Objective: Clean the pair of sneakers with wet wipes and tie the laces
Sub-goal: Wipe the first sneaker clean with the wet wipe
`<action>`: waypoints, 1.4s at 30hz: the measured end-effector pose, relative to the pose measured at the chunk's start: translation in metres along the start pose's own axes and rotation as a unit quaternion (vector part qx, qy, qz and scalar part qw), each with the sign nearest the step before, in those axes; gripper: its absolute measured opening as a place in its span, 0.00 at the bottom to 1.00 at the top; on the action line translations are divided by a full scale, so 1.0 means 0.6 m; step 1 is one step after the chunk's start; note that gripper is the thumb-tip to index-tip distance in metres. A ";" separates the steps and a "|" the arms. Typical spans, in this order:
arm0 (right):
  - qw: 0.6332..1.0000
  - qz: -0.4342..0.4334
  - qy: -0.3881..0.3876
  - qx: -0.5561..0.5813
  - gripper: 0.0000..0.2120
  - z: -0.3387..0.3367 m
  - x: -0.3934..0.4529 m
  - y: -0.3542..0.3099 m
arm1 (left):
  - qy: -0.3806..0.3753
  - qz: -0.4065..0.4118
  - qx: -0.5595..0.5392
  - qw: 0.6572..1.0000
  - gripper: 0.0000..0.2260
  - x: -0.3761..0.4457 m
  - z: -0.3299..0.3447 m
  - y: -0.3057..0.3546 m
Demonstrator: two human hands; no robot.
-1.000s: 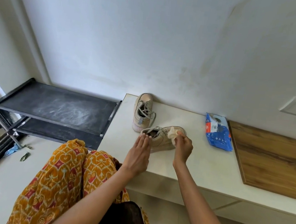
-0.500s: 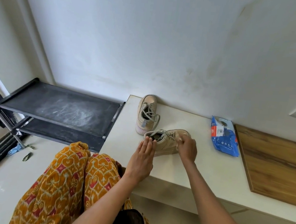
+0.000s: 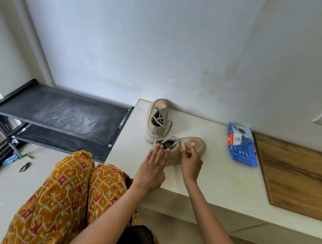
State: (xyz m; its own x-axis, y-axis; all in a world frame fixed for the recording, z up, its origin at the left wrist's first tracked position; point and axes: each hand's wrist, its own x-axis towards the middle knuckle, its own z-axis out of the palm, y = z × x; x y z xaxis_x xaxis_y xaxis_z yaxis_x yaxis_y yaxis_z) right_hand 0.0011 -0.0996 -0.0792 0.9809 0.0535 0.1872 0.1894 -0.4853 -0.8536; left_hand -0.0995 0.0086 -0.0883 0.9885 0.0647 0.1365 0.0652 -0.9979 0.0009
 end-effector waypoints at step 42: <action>0.997 -0.011 0.027 0.076 0.05 0.045 -0.018 -0.012 | 0.004 -0.011 0.020 1.000 0.37 -0.002 0.001 0.000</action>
State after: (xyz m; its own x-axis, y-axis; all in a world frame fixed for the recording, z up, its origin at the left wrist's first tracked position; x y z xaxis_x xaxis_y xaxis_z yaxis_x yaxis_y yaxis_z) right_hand -0.0094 -0.0728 -0.0880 0.9734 0.0139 0.2287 0.2191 -0.3474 -0.9118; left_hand -0.1007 0.0086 -0.0892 0.9856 0.0861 0.1454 0.0922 -0.9951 -0.0357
